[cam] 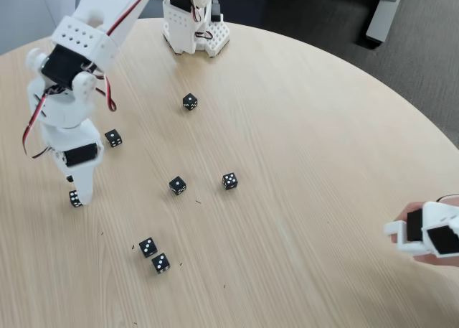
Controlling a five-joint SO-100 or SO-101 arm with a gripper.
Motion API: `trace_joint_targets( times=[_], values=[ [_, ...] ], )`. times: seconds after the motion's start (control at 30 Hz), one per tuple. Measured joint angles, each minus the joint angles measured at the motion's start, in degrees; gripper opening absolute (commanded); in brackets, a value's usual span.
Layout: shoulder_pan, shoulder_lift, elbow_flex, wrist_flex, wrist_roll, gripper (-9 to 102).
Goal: Pick up the dice with number 6
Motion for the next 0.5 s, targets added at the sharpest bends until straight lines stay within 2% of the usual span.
trace_joint_targets(
  times=[0.3, 0.5],
  values=[
    [-0.09, 0.0, 0.0, 0.0, -0.44, 13],
    [-0.09, 0.0, 0.0, 0.0, -0.79, 14]
  ],
)
